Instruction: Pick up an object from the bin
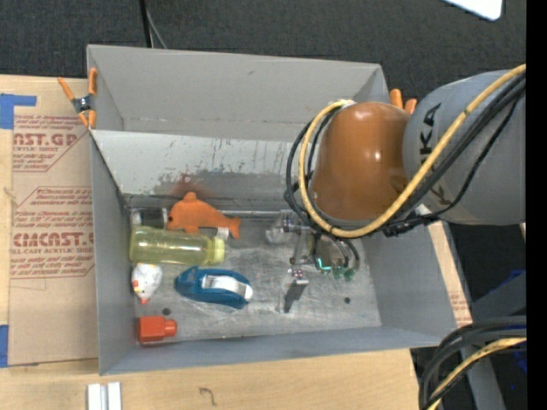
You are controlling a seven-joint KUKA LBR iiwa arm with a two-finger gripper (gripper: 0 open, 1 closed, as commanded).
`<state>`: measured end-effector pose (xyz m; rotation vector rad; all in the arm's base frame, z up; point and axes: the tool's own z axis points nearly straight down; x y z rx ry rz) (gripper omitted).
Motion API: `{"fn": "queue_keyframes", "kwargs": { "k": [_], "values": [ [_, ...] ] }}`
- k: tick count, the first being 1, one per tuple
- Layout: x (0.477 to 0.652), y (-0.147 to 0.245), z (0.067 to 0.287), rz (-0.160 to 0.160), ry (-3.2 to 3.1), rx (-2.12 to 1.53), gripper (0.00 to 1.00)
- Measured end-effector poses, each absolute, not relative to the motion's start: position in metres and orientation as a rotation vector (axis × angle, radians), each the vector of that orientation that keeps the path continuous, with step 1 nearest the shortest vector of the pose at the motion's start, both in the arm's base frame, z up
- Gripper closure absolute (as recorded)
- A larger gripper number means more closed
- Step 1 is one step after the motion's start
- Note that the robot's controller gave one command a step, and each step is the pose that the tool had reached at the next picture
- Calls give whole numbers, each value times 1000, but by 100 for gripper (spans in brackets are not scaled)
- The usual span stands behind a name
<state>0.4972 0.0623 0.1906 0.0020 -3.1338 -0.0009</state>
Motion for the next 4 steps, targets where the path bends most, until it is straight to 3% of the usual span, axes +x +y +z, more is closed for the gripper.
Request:
{"fn": "queue_keyframes", "kwargs": {
  "k": [1,2,3,4],
  "values": [
    [499,62,195,-2,-3142,1,0],
    [506,100,134,-3,-3148,-27,0],
    [507,122,115,2,-3132,152,0],
    [507,140,125,-2,-3142,42,0]
  ]
}}
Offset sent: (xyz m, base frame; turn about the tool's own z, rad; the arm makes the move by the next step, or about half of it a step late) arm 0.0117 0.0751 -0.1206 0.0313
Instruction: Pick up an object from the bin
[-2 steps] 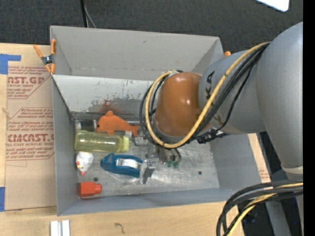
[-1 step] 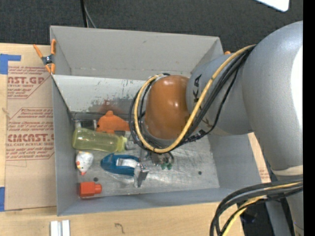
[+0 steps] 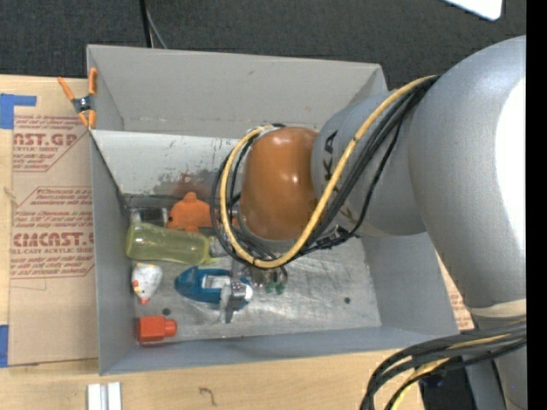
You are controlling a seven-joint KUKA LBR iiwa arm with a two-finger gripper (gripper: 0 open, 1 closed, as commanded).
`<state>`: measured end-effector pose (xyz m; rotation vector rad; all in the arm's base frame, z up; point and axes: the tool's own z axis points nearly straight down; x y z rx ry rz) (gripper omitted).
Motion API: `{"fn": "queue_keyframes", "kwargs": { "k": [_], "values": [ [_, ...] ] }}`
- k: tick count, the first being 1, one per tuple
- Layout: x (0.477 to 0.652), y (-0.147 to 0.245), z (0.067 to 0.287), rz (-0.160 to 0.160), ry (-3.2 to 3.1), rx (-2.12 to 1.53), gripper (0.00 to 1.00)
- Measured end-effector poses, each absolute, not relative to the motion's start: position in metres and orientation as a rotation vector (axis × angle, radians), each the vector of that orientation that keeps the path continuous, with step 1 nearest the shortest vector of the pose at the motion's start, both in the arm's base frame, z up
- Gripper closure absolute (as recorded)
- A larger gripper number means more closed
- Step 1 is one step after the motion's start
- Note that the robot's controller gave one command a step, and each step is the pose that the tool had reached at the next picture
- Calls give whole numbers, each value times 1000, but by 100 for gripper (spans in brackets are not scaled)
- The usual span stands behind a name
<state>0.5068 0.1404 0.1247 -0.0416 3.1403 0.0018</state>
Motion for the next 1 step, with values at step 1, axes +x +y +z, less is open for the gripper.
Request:
{"fn": "queue_keyframes", "kwargs": {
  "k": [1],
  "values": [
    [500,158,85,1,3139,48,0]
  ]
}}
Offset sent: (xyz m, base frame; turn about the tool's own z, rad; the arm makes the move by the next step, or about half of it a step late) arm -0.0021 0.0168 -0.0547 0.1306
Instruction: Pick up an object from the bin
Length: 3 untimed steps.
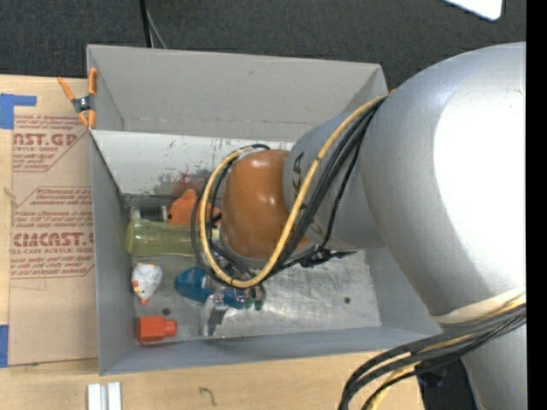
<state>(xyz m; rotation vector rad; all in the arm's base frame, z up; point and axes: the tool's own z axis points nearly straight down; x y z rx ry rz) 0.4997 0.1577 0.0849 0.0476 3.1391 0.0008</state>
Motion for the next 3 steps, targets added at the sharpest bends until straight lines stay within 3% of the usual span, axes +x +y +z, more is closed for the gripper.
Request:
{"fn": "queue_keyframes", "kwargs": {
  "k": [1,3],
  "values": [
    [508,160,74,12,3125,159,100],
    [507,160,76,8,3130,159,100]
  ]
}}
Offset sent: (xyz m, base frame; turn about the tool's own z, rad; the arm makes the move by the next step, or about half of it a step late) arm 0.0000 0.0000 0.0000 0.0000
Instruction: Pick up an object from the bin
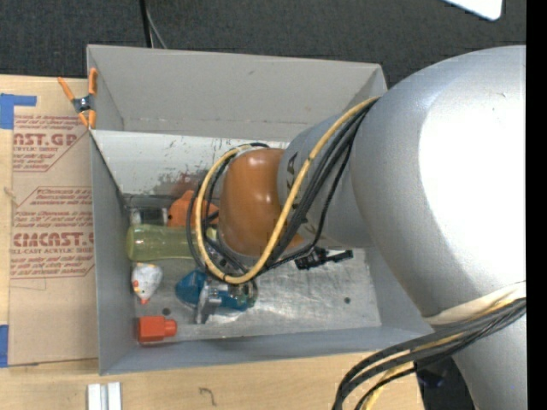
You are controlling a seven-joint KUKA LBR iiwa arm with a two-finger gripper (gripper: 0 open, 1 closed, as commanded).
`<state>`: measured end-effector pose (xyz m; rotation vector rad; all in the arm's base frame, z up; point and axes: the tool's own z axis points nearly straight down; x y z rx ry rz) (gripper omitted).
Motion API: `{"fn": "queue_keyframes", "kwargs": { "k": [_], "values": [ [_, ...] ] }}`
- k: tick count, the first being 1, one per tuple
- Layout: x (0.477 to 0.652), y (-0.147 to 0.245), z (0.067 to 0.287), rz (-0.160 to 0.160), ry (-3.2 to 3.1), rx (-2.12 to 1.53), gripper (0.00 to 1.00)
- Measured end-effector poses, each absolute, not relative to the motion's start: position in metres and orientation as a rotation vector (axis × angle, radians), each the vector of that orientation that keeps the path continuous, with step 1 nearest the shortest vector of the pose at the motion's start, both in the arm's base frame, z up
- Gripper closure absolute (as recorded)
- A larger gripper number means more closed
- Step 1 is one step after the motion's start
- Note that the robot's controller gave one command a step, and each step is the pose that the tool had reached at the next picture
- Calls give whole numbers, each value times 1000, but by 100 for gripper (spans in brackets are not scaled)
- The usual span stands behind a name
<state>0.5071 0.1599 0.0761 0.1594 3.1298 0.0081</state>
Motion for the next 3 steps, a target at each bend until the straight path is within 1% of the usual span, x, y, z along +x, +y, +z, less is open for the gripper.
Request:
{"fn": "queue_keyframes", "kwargs": {
  "k": [2,3],
  "values": [
    [504,159,90,-2,3144,161,100],
    [503,158,106,-4,3148,161,100]
  ]
}}
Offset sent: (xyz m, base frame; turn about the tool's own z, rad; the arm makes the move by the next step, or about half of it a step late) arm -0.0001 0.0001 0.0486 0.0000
